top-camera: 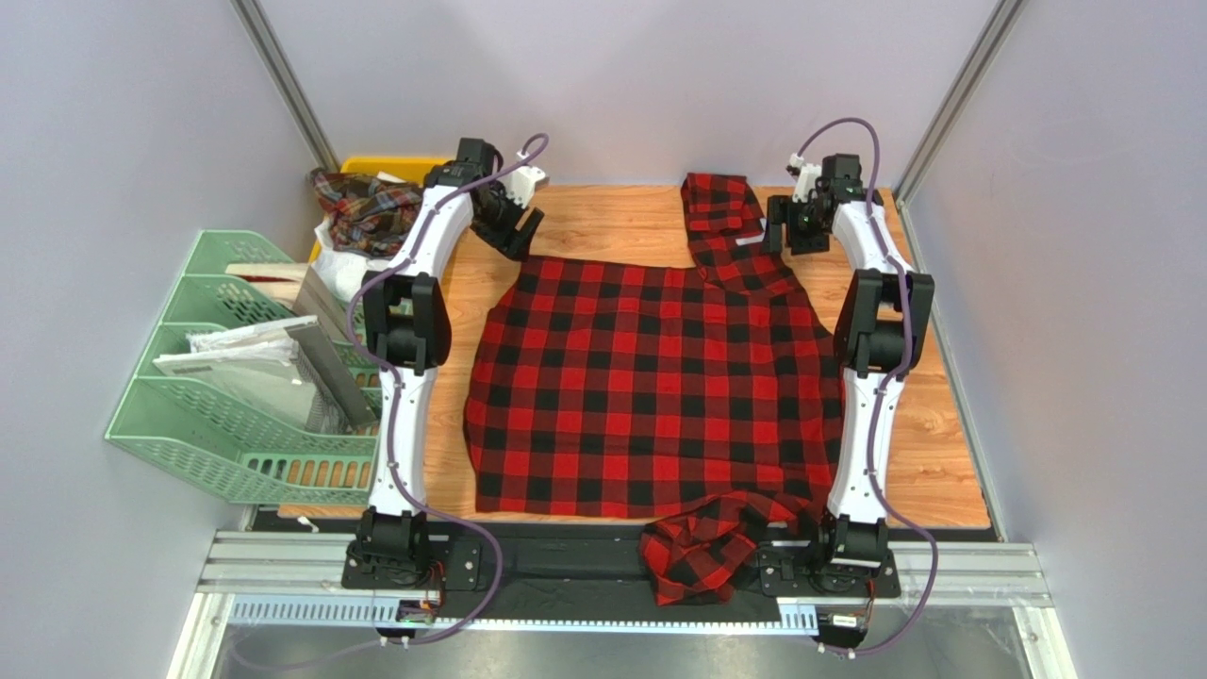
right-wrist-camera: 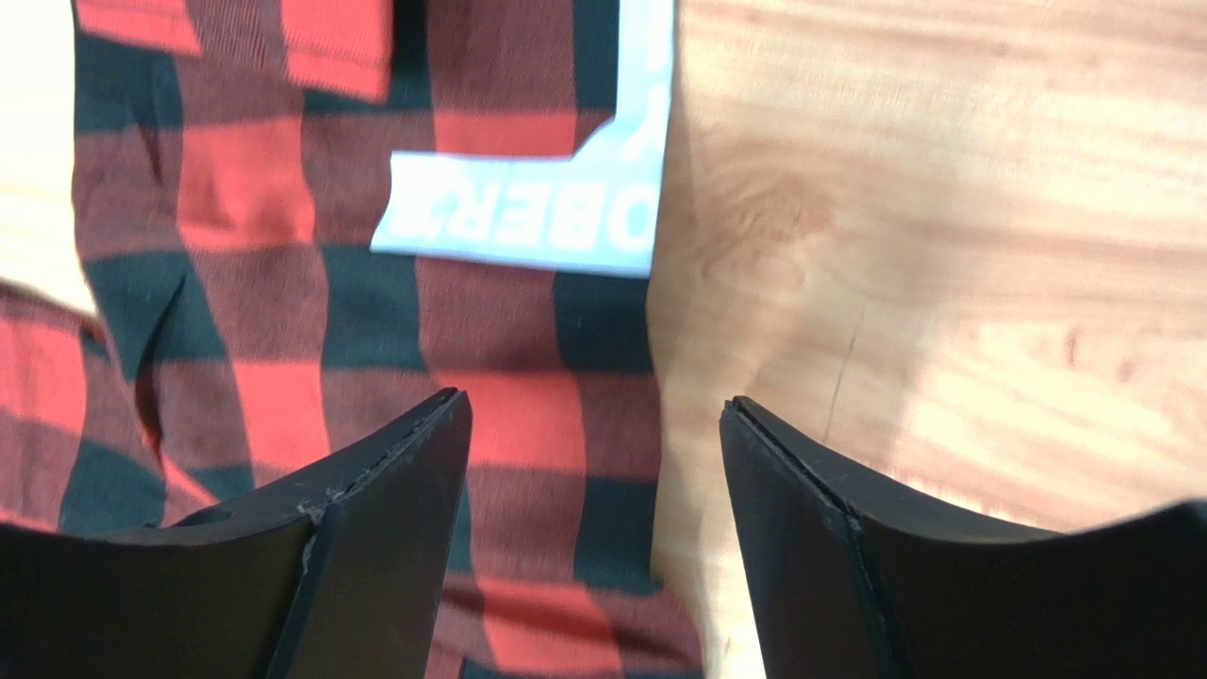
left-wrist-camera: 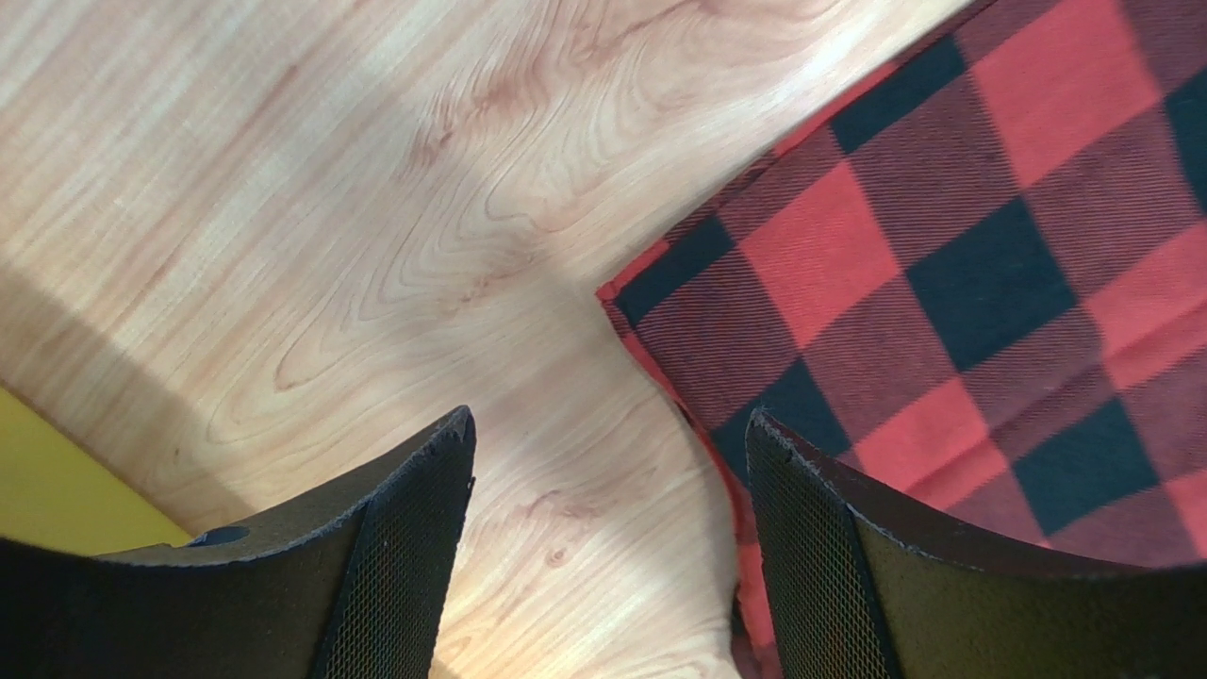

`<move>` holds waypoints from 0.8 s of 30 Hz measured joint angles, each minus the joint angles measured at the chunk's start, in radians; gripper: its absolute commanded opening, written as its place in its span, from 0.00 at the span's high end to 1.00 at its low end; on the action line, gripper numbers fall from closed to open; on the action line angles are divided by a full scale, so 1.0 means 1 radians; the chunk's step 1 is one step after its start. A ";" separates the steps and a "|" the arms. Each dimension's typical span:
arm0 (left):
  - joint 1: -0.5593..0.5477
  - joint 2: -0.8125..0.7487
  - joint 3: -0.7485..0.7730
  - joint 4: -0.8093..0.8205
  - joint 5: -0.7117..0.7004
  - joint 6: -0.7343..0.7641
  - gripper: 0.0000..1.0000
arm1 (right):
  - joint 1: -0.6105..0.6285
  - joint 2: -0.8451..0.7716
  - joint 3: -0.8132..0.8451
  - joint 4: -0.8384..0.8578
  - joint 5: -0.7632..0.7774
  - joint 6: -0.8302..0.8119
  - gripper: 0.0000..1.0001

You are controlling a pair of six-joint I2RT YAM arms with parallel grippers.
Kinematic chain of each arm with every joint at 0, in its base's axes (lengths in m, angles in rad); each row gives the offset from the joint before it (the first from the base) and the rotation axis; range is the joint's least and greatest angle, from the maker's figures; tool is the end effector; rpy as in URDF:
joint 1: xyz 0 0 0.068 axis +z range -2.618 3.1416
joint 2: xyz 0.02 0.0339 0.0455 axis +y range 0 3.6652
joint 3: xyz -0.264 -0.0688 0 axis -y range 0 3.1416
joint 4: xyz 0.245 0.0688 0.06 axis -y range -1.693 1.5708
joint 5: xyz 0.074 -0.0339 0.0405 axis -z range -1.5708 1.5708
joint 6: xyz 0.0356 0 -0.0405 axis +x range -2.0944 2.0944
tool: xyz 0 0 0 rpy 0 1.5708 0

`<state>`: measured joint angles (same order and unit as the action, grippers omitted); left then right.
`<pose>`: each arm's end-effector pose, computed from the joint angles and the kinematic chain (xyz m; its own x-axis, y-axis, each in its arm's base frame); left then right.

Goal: Fold and stack the long sleeve shirts
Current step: Flatten the shirt out, then fold the shirt

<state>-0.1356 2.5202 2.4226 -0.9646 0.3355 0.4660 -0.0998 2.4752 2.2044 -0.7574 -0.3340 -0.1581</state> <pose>0.5302 -0.0842 0.2090 -0.6444 0.5161 -0.5642 0.6448 0.7634 -0.0381 0.5337 -0.0417 0.1768 -0.8298 -0.0664 -0.5541 -0.2075 0.9584 0.1959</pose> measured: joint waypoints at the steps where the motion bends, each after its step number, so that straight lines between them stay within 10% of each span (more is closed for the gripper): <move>1: 0.000 0.006 0.000 0.001 -0.004 0.003 0.24 | 0.002 0.008 0.007 0.005 0.000 0.003 0.32; 7: -0.007 0.020 0.000 0.007 -0.019 0.037 0.25 | 0.027 0.048 0.045 0.034 -0.002 0.010 0.42; 17: -0.022 0.023 0.000 0.055 -0.003 0.066 0.37 | 0.051 0.078 0.074 0.051 -0.009 0.020 0.97; 24: -0.022 0.047 0.005 0.092 0.053 0.060 0.43 | 0.050 0.078 0.074 0.051 -0.026 0.023 1.00</move>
<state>-0.1574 2.5671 2.4271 -0.8730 0.3882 0.5259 -0.0494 2.5530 2.2787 -0.7063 -0.3595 -0.1349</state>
